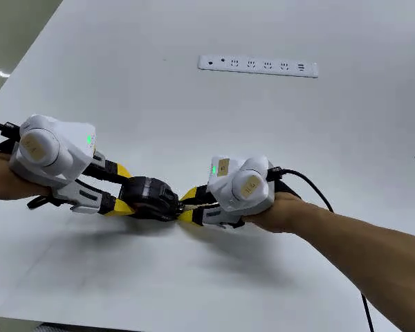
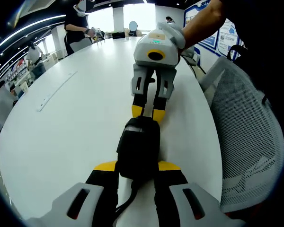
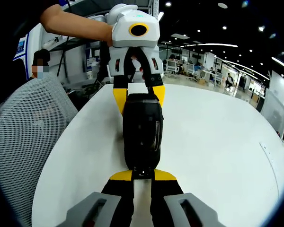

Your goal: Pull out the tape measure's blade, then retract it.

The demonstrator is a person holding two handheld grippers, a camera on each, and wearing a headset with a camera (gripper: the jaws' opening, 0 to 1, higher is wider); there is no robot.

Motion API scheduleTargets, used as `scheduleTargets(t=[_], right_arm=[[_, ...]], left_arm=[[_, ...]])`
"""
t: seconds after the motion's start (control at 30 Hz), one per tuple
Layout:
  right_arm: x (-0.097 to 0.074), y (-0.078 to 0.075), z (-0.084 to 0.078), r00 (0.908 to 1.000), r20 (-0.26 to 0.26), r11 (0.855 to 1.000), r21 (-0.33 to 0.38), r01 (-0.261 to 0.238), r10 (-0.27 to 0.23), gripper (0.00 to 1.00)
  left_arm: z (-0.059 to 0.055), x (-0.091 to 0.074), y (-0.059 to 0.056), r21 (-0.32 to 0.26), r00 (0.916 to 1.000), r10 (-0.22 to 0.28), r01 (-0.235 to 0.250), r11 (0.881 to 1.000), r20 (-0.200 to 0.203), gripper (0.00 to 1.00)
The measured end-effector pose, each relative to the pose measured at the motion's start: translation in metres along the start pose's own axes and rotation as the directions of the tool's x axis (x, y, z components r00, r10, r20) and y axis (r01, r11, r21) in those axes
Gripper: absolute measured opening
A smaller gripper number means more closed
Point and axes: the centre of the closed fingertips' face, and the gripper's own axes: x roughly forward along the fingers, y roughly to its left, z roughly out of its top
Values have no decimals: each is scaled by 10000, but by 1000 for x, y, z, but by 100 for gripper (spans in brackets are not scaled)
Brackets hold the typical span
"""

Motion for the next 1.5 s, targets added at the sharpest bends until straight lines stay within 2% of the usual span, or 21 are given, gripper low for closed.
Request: scheduleTargets(t=[0.43,1.03,1.5], right_arm=[[-2,-1,-1,9997,-208,9990,-442,-92,83,7],[-19,-1,-15,9993,-368,9981,-606,-108,86,7],[-31,-2,-24,9994,-351,9989,-475,-56,39,8]], left_arm=[[0,0,0,-182,10000,-9,10,9998,20,23],[0,-1,0,-291,10000,-62,62,9996,9,23],[0,-1,-1,-307,9999,-117,116,9995,-45,23]])
